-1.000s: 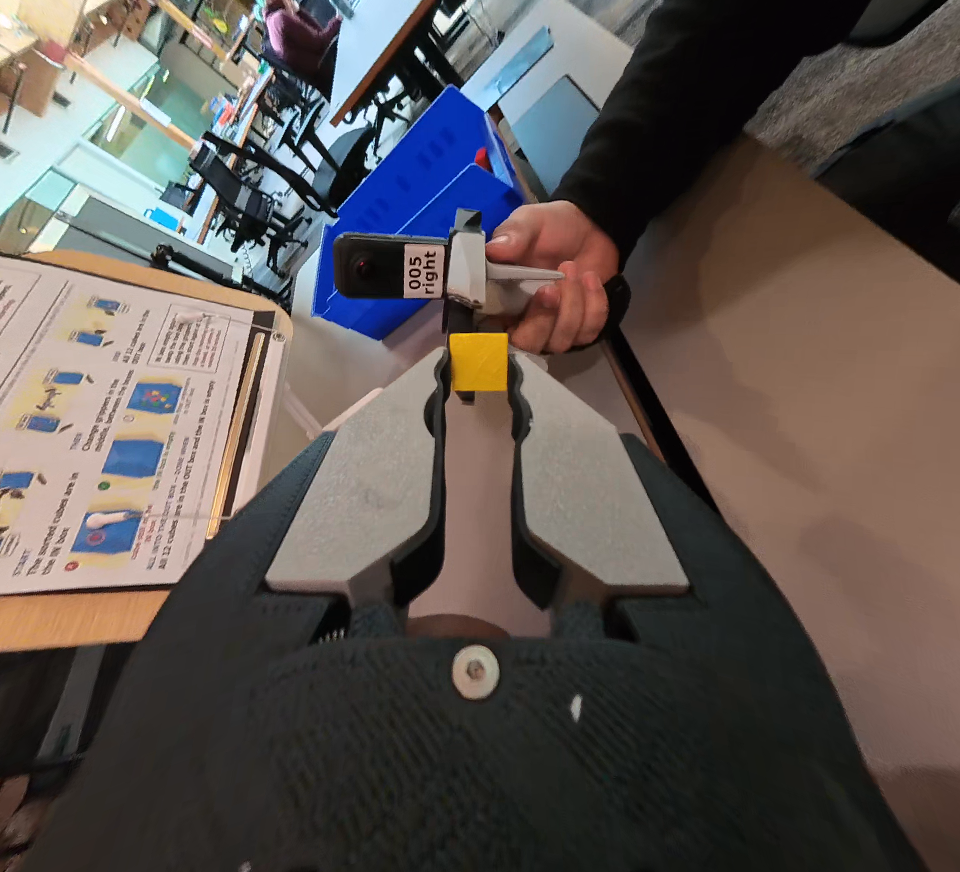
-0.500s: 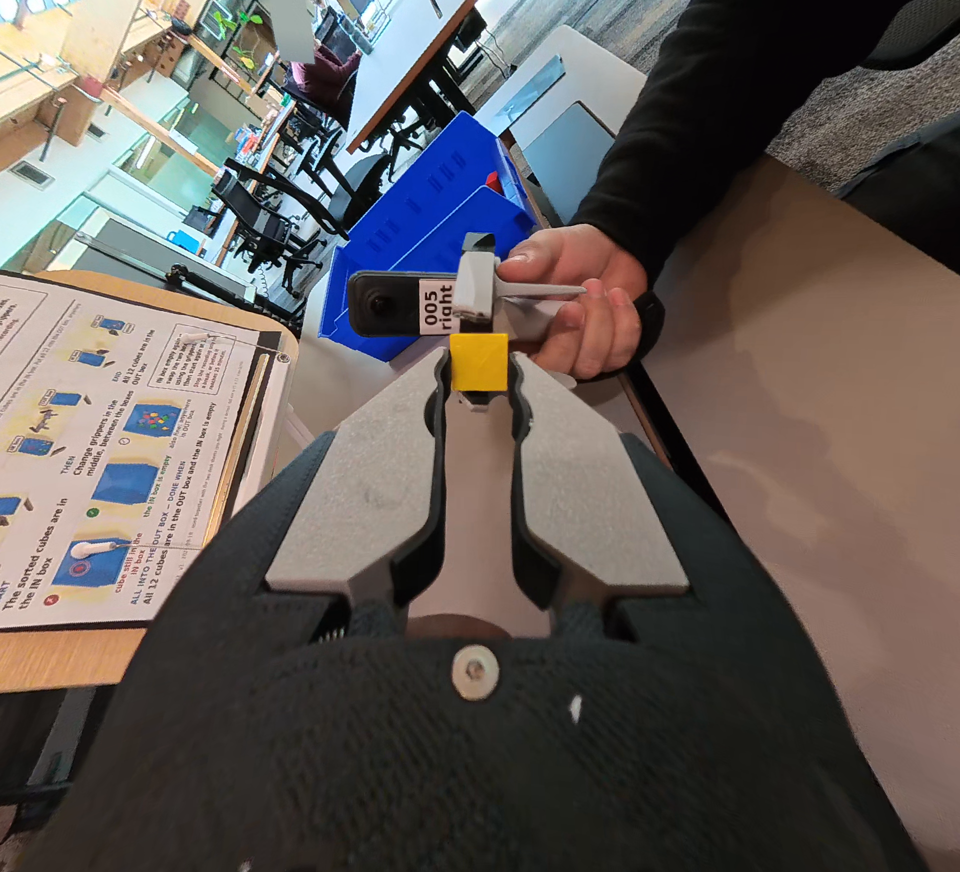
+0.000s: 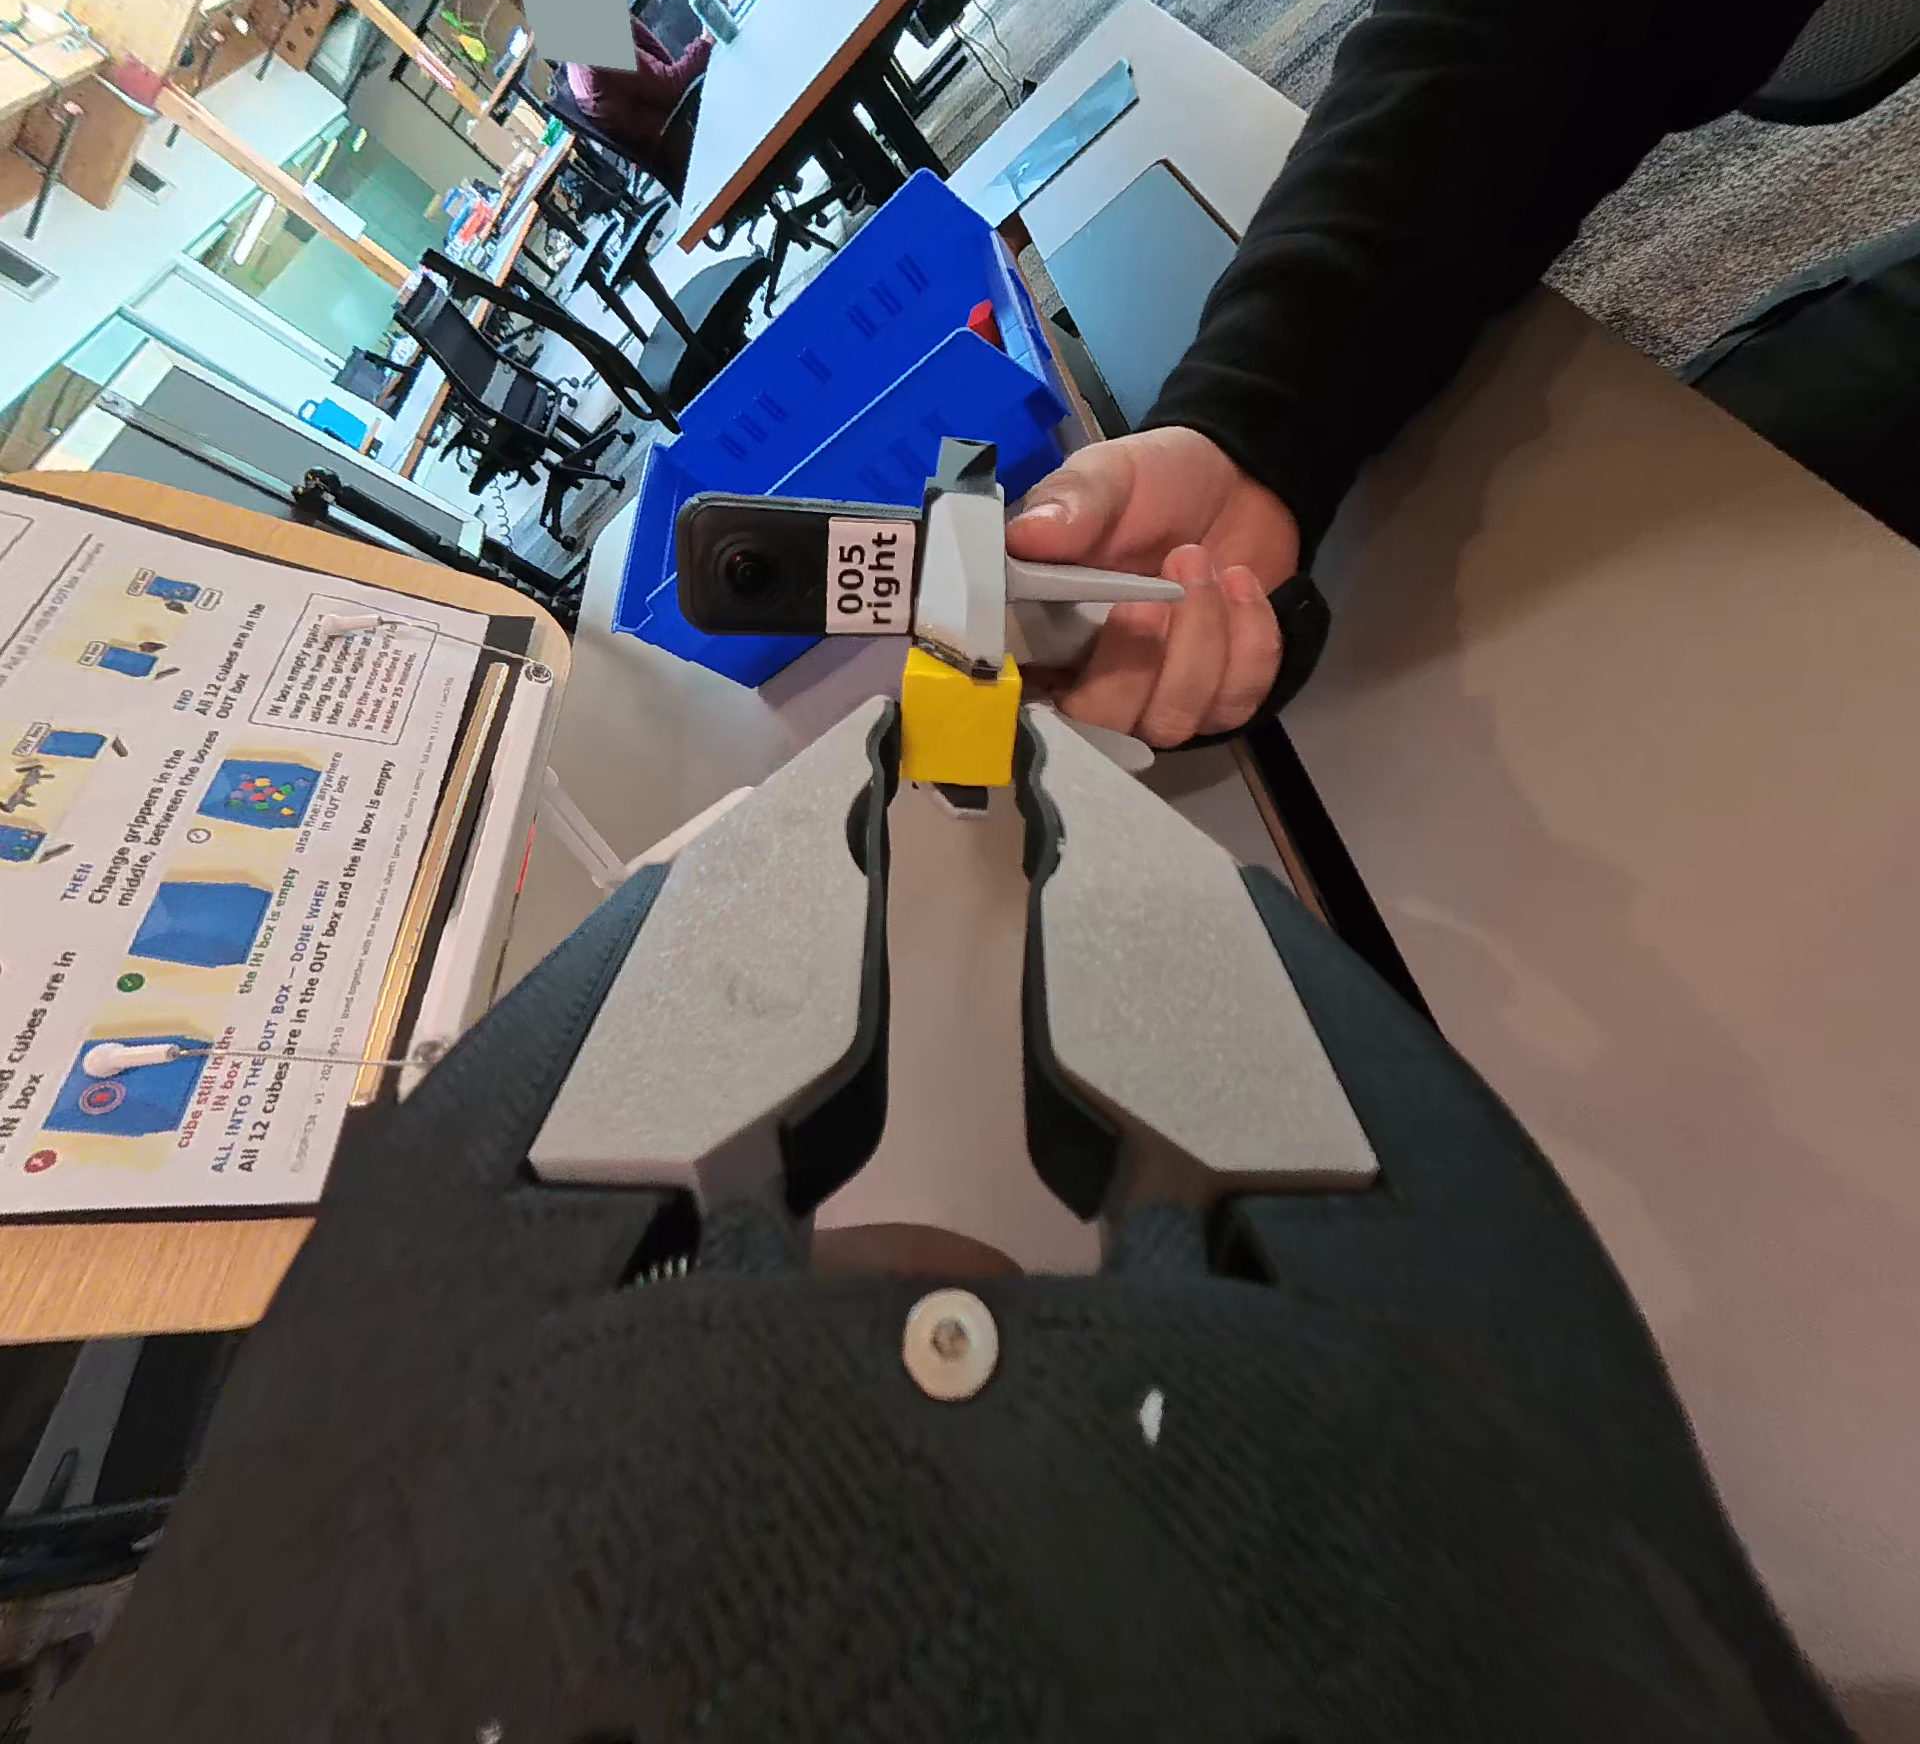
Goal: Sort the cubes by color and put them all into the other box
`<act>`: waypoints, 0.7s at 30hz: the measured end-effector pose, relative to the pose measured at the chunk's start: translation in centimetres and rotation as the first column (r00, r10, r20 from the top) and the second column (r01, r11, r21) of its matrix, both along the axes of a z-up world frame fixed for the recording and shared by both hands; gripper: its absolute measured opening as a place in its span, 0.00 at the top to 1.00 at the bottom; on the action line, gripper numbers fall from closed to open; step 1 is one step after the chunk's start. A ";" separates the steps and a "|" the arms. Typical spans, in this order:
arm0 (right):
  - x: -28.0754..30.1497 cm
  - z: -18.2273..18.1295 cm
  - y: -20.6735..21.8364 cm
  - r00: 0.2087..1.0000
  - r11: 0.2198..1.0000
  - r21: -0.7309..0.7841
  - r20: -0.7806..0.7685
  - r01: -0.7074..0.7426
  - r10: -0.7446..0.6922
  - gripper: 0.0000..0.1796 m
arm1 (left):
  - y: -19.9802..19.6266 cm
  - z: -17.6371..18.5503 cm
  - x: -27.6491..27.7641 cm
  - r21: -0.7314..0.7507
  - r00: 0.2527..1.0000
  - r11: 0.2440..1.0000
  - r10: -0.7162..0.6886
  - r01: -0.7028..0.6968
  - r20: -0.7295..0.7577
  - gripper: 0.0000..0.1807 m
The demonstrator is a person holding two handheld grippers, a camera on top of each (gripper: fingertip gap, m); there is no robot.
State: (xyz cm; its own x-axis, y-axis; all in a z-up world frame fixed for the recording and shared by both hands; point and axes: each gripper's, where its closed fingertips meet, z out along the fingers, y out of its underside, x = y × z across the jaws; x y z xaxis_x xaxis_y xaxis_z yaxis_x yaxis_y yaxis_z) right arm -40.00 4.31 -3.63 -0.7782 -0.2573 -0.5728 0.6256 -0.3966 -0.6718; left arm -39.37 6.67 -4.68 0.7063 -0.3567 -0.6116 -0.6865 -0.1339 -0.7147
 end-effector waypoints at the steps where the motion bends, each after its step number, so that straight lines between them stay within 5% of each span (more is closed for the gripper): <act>1: 0.0 -0.1 0.0 1.000 1.000 0.008 -0.003 0.009 -0.009 0.89 | 0.0 -0.1 -0.1 -0.009 1.000 1.000 0.009 -0.009 0.010 0.89; 9: -0.6 -0.3 0.6 0.994 0.991 0.082 -0.038 0.107 -0.104 0.90 | -1.5 -0.2 -1.3 -0.072 0.996 0.994 0.085 -0.083 0.024 0.80; 12: -1.3 -0.9 0.8 0.974 0.958 0.188 -0.110 0.215 -0.197 0.90 | -2.2 -1.1 -3.8 -0.129 0.975 0.967 0.214 -0.221 -0.061 0.82; 16: -2.0 -1.4 1.2 0.912 0.861 0.331 -0.276 0.385 -0.302 0.90 | -3.9 -3.6 -9.7 -0.257 0.826 0.786 0.516 -0.562 -0.225 0.85; 21: -3.1 -0.9 3.2 0.762 0.650 0.424 -0.497 0.631 -0.416 0.90 | -3.1 -8.0 -11.1 -0.382 0.693 0.591 0.681 -0.711 -0.236 0.80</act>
